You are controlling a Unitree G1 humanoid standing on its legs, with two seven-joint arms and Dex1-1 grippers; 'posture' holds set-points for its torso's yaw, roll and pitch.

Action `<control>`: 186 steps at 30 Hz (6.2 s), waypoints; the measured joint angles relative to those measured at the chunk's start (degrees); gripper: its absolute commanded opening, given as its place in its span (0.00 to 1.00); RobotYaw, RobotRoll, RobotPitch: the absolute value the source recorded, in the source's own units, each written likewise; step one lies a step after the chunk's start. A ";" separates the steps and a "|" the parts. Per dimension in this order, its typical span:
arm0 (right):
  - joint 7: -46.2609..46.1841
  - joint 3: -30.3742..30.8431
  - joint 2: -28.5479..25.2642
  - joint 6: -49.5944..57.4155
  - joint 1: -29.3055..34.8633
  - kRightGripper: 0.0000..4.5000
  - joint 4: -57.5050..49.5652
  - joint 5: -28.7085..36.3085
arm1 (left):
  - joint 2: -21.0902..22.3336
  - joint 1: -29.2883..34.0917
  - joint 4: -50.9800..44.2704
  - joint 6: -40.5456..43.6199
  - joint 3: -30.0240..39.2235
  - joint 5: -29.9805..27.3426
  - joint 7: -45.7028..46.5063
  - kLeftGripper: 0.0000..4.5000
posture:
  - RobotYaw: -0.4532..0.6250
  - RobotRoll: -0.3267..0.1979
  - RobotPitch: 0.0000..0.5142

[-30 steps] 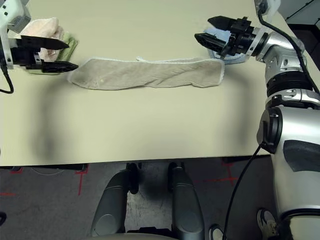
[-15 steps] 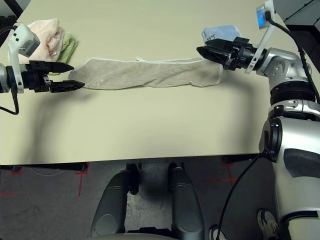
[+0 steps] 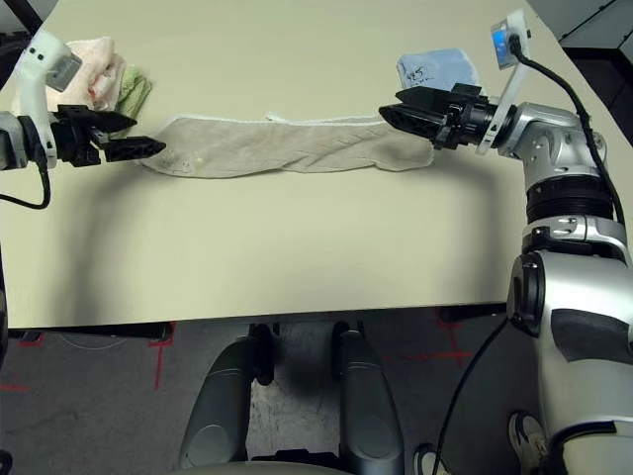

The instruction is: Fold the towel and set it aside.

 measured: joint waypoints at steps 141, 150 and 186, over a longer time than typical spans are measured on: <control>-0.94 2.52 -0.11 -3.35 3.22 1.00 -2.63 -0.29 | 1.17 17.11 -14.89 9.50 4.77 -15.88 -0.23 1.00 | 0.38 0.62 0.52; -0.99 2.53 0.12 -2.96 3.41 1.00 -4.08 -0.29 | -1.21 10.40 -3.51 -3.65 2.79 -6.92 6.77 1.00 | 0.37 0.62 0.52; -1.98 -0.53 -3.13 -3.37 9.09 1.00 4.11 1.70 | -2.47 28.73 -18.57 -30.41 14.59 -12.42 -5.87 1.00 | 0.38 0.62 0.54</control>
